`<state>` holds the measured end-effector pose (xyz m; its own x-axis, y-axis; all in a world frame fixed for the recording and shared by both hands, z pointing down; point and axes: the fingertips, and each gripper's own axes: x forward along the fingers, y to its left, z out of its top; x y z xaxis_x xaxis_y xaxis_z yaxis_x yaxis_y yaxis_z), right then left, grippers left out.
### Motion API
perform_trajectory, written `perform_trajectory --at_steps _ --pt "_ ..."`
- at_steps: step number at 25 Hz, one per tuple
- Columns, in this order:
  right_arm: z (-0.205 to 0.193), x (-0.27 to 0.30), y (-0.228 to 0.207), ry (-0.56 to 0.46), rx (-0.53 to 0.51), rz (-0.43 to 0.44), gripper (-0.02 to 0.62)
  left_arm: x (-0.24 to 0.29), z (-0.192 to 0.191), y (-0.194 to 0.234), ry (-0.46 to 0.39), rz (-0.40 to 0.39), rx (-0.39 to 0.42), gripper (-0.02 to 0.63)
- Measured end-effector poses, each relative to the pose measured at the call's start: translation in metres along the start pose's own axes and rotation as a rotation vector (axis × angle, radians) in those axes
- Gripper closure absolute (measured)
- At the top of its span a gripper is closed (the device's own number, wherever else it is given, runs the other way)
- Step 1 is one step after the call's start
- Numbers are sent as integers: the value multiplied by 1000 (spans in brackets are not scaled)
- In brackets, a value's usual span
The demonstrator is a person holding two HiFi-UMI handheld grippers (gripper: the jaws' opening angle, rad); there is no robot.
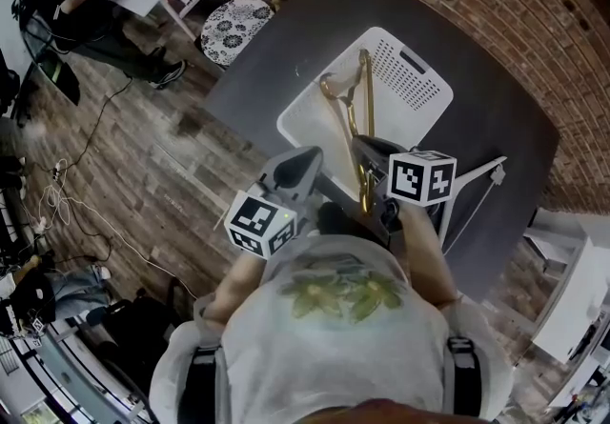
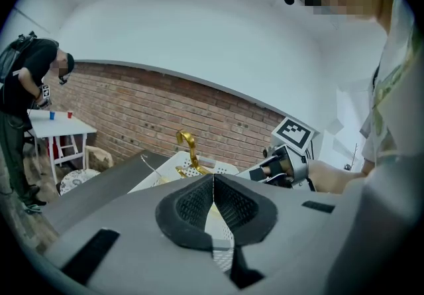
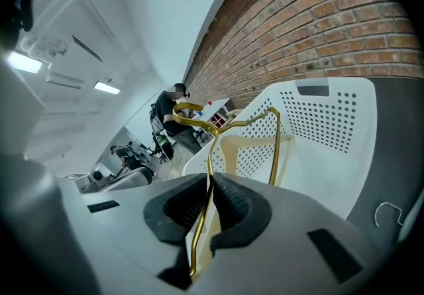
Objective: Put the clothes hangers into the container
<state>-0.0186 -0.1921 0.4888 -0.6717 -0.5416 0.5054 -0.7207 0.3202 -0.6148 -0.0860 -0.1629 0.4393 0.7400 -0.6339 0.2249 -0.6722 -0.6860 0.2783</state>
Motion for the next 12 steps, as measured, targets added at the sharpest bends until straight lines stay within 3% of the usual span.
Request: perform_trajectory --at_steps 12 --pt "10 20 -18 48 -16 -15 552 14 5 17 6 17 -10 577"
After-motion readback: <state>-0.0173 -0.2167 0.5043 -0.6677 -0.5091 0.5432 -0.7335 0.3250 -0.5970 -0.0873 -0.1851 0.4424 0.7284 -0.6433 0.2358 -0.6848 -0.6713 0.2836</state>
